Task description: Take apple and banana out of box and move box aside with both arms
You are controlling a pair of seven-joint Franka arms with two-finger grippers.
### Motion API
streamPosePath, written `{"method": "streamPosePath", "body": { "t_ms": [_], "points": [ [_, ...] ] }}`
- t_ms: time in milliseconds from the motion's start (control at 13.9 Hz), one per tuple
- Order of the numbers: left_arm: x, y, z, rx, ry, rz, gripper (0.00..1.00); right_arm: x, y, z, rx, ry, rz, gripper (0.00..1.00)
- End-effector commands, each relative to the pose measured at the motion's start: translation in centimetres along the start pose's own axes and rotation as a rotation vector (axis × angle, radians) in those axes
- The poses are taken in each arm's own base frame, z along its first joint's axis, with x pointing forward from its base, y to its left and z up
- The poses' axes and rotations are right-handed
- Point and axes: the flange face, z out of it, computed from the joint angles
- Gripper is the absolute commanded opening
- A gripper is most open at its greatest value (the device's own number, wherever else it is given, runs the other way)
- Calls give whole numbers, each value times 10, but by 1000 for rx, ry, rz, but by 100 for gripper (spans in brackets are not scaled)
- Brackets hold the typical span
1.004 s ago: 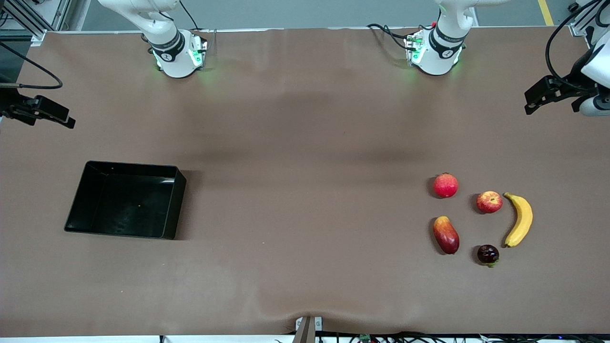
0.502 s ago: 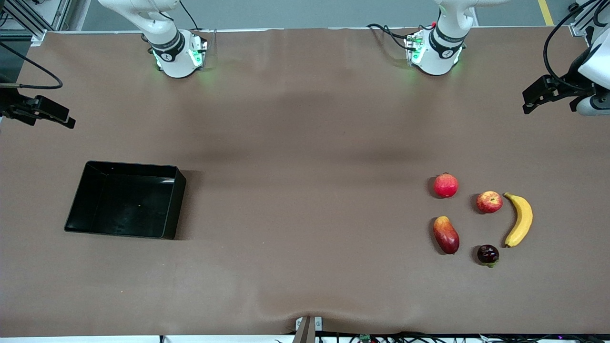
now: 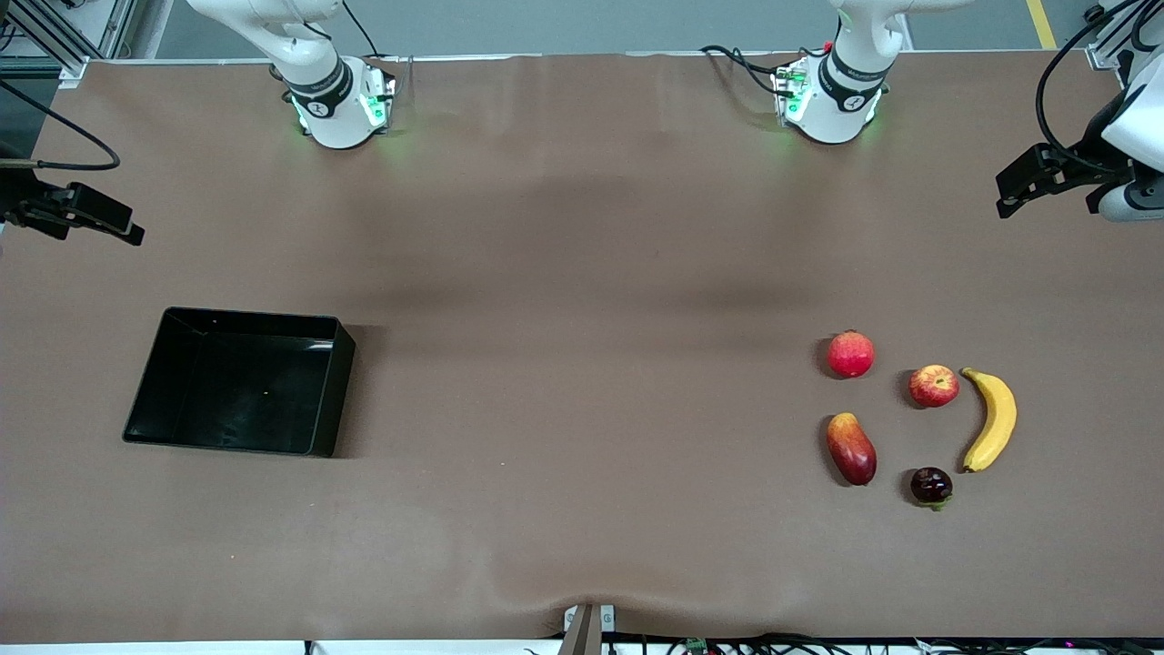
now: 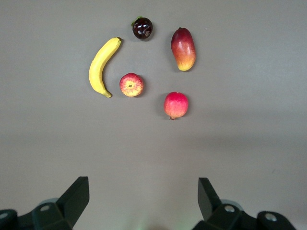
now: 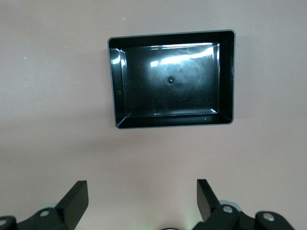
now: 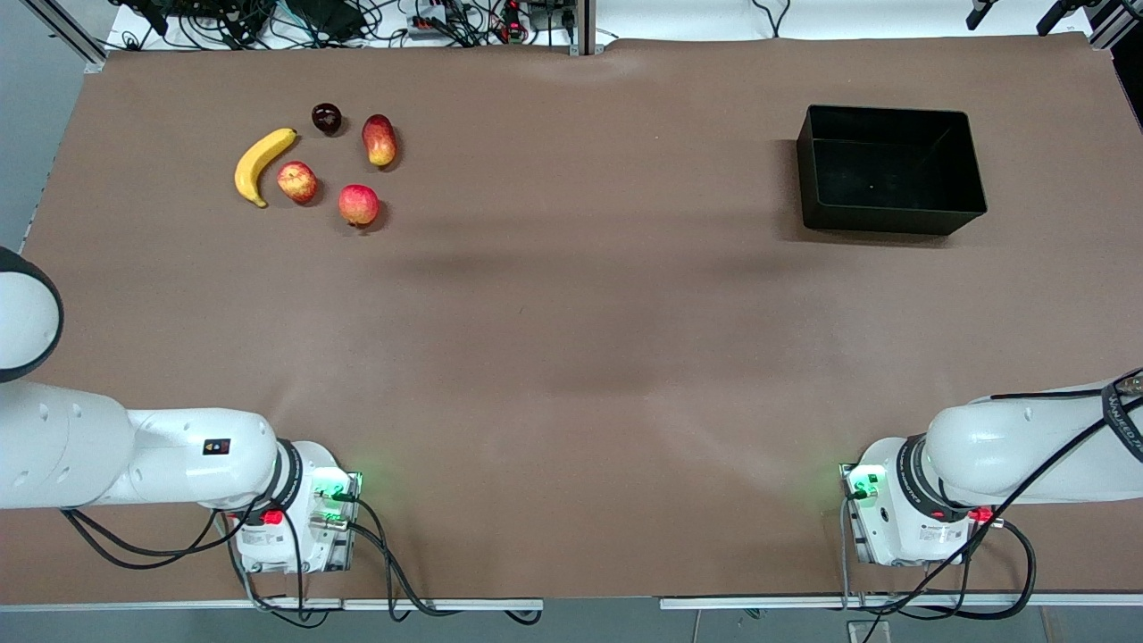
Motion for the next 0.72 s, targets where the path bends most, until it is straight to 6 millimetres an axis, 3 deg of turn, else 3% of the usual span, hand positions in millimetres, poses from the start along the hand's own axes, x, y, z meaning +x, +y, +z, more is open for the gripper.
{"method": "streamPosePath", "body": {
  "t_ms": [0, 645],
  "points": [
    [2, 1, -5, -19, 6, 1, 100, -2, 0, -2, -5, 2, 4, 100],
    [4, -2, -9, -5, 12, 12, 100, -2, -2, -1, -5, 0, 1, 100]
  ]
}}
